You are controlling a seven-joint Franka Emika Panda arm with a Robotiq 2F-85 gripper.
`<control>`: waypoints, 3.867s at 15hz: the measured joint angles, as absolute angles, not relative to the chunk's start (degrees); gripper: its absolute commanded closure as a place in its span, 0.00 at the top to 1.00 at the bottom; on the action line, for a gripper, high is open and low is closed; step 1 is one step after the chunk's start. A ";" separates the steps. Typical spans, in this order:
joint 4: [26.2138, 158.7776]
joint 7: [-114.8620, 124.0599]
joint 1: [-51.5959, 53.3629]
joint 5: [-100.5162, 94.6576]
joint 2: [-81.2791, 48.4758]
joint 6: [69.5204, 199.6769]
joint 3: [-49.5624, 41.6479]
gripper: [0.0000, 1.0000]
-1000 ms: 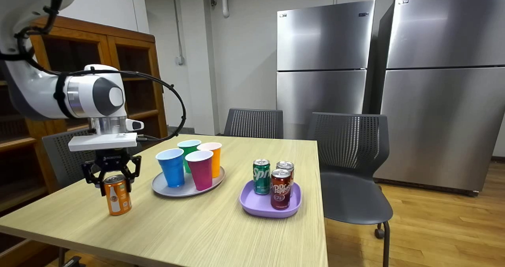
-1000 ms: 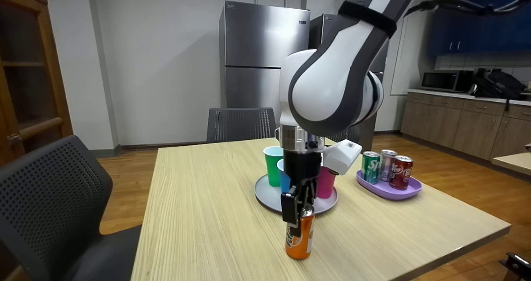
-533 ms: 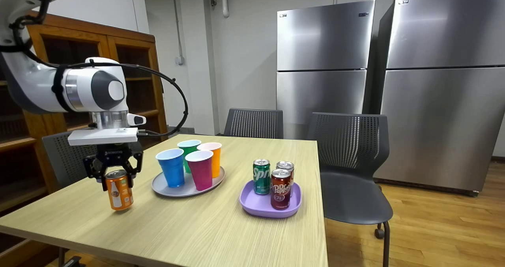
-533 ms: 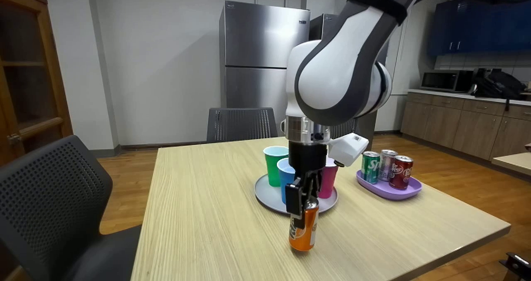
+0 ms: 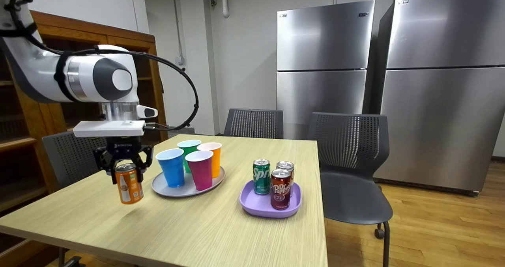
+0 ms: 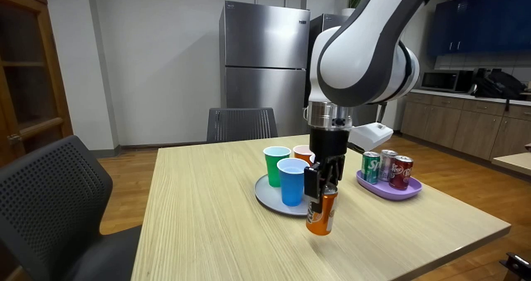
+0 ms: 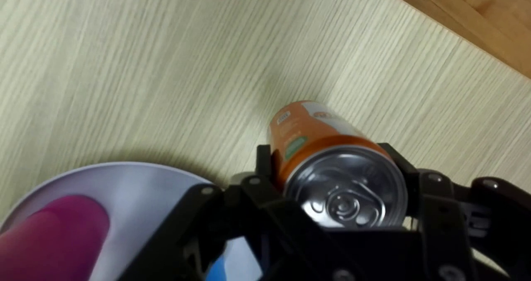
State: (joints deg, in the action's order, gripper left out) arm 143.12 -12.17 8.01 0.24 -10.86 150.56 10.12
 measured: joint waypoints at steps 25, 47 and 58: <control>141.98 -3.03 -3.19 -1.52 -6.71 149.90 -7.04 0.38; 126.31 -3.03 -7.99 -1.33 -21.47 147.11 -9.60 0.38; 122.33 -3.03 -8.42 -0.66 -26.08 145.32 -9.55 0.38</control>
State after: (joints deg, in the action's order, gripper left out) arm 122.33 -3.03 -8.42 -0.66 -26.08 145.32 -9.55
